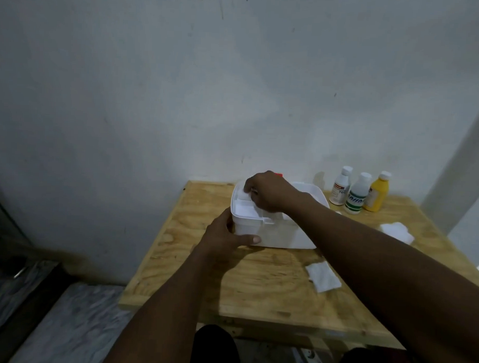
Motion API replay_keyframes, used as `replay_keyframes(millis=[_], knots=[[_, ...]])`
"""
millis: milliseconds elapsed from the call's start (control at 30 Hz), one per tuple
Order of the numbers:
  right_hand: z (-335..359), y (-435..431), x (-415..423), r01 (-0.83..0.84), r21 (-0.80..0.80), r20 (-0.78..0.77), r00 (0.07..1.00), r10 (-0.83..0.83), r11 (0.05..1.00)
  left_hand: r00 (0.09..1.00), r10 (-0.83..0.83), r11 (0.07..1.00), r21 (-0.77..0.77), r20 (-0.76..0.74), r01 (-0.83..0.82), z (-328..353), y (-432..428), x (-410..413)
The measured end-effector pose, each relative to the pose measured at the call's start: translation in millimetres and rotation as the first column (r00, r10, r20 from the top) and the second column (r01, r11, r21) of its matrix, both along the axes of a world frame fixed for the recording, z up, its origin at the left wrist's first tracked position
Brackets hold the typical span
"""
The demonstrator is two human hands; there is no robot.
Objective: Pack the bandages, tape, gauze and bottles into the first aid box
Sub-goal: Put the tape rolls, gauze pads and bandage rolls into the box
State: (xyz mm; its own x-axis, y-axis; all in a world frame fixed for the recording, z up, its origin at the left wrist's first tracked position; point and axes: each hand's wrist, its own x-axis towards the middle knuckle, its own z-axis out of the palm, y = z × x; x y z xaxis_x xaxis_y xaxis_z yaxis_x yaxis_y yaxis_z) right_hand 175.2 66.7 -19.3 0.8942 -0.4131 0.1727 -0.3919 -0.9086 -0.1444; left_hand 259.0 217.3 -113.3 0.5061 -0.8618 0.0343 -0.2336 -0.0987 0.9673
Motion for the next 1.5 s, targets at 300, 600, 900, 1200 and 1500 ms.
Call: replay_keyframes(millis=[300, 600, 900, 1200, 1500], knots=[[10, 4, -2, -0.05, -0.098, -0.011, 0.999, 0.049, 0.994, 1.0, -0.014, 1.0, -0.007, -0.003, 0.014, -4, -2, 4], [26, 1, -29, 0.024, 0.053, 0.121, 0.992, -0.03, 0.998, 1.0, -0.009, 1.0, 0.002, 0.018, 0.009, -5, -3, 3], [53, 4, -142, 0.226, 0.579, -0.266, 0.961, -0.081, 0.784, 0.998, -0.013, 0.999, 0.032, 0.068, 0.011, -5, -3, -2], [-1, 26, -160, 0.345, 0.285, -0.606, 0.788, -0.111, 0.894, 0.999, -0.012, 0.999, 0.04, 0.048, 0.01, -5, -1, -8], [32, 21, -142, 0.268, 0.299, -0.631, 0.775, -0.021, 0.916, 0.999, -0.017, 0.999, 0.031, 0.033, 0.016, -7, -2, -7]])
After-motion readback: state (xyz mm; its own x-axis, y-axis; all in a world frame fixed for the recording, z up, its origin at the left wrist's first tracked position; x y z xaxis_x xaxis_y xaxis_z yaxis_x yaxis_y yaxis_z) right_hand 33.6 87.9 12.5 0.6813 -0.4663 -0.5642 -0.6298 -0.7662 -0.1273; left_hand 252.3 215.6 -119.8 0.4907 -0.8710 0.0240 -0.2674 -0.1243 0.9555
